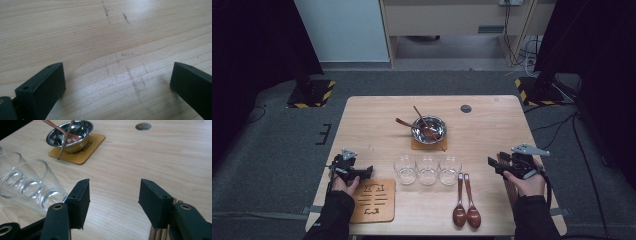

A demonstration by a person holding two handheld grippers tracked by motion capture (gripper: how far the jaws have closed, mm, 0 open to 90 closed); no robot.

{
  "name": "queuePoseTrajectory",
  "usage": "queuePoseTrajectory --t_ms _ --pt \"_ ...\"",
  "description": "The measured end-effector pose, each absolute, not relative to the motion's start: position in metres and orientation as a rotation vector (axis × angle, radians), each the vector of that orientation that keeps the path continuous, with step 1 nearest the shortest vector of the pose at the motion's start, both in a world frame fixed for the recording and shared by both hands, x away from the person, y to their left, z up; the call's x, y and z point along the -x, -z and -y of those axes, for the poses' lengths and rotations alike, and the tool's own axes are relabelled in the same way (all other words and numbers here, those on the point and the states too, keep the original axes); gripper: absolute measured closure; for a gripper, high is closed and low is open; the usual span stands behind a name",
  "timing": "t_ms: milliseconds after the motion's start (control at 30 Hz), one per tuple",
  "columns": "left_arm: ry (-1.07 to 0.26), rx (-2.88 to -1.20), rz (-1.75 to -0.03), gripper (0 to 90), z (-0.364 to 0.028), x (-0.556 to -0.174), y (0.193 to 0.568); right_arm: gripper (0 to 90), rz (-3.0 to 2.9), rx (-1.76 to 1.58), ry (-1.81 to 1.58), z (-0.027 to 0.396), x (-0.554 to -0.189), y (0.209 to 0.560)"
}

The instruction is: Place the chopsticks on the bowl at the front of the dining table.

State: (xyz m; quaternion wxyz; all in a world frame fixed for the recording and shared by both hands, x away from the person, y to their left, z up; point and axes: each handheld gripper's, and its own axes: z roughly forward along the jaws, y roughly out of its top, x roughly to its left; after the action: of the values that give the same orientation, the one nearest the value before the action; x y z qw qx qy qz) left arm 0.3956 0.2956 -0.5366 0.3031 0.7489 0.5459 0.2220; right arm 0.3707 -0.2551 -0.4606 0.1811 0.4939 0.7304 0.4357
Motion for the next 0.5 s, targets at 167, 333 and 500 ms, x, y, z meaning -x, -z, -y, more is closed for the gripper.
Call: queuePoseTrajectory --t_ms 167,333,500 --pt "-0.588 -1.985 -1.447 0.0 -0.296 -0.396 0.537 41.8 -2.082 -1.407 -1.191 0.257 -0.37 0.469" --pt "-0.589 -1.984 -1.447 0.0 -0.296 -0.396 0.537 42.1 -2.078 -1.438 -1.163 0.262 -0.371 0.477" --pt "-0.589 -1.984 -1.447 0.0 -0.296 -0.396 0.537 43.7 -2.108 -1.461 -1.123 0.263 -0.372 0.488"
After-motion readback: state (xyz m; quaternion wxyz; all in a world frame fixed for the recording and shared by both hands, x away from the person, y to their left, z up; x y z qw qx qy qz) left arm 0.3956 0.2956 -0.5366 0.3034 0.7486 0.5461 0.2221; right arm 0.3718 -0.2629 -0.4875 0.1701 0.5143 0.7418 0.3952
